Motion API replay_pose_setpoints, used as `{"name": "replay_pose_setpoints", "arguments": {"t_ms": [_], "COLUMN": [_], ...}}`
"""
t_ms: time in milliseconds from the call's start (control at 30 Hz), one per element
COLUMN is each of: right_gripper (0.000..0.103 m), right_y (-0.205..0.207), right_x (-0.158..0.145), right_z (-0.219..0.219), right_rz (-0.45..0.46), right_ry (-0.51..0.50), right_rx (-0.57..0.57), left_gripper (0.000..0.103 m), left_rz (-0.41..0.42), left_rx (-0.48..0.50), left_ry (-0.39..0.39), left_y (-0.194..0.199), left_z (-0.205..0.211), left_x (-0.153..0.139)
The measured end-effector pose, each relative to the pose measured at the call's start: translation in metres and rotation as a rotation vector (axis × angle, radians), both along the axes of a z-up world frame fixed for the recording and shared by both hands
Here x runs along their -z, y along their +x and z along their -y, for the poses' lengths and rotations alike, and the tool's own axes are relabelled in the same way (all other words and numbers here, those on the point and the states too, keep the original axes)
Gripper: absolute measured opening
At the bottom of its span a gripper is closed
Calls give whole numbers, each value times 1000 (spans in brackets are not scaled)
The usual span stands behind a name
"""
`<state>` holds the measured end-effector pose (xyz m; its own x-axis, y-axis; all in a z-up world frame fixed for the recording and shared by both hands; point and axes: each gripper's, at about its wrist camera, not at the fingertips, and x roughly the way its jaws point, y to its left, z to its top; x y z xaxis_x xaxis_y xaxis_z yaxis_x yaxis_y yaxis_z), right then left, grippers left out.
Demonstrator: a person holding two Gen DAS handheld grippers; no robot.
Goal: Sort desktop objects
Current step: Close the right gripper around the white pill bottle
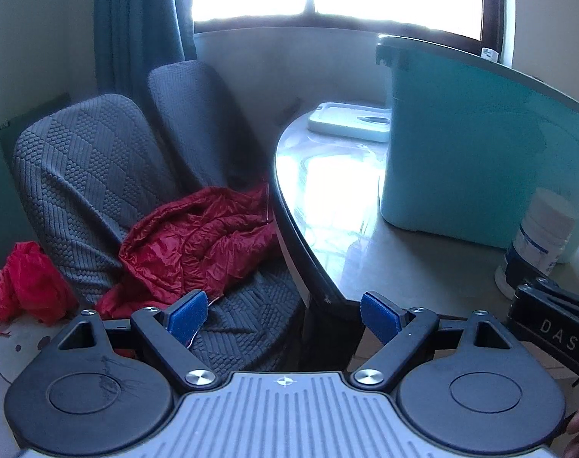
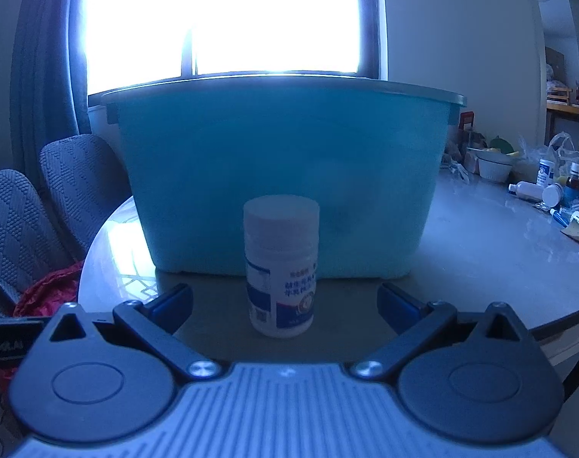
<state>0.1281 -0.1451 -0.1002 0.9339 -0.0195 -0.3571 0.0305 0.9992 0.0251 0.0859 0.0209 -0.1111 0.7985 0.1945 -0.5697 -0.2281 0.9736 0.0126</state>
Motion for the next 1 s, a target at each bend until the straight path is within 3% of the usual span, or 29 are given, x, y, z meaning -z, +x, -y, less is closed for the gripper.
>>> {"name": "replay_pose_setpoints", "arguments": {"t_ms": [833, 900, 933, 967, 1000], "right_gripper": [102, 95, 80, 48, 48], "right_y": [49, 52, 53, 54, 55], "right_x": [15, 16, 17, 17, 18], "right_z": [-1, 1, 0, 0, -1], "right_rz": [-8, -9, -14, -18, -27], "right_ry": [26, 30, 26, 22, 16], "right_rx": [14, 15, 14, 13, 17], "left_gripper": [89, 89, 89, 89, 89], "left_rz": [-29, -34, -36, -36, -37], "left_rx": [25, 25, 24, 23, 22], "left_ry": [3, 7, 11, 15, 18], "left_y": [37, 38, 39, 40, 40], "left_z": [-2, -3, -3, -3, -3], "left_x": [5, 6, 6, 6, 6]}}
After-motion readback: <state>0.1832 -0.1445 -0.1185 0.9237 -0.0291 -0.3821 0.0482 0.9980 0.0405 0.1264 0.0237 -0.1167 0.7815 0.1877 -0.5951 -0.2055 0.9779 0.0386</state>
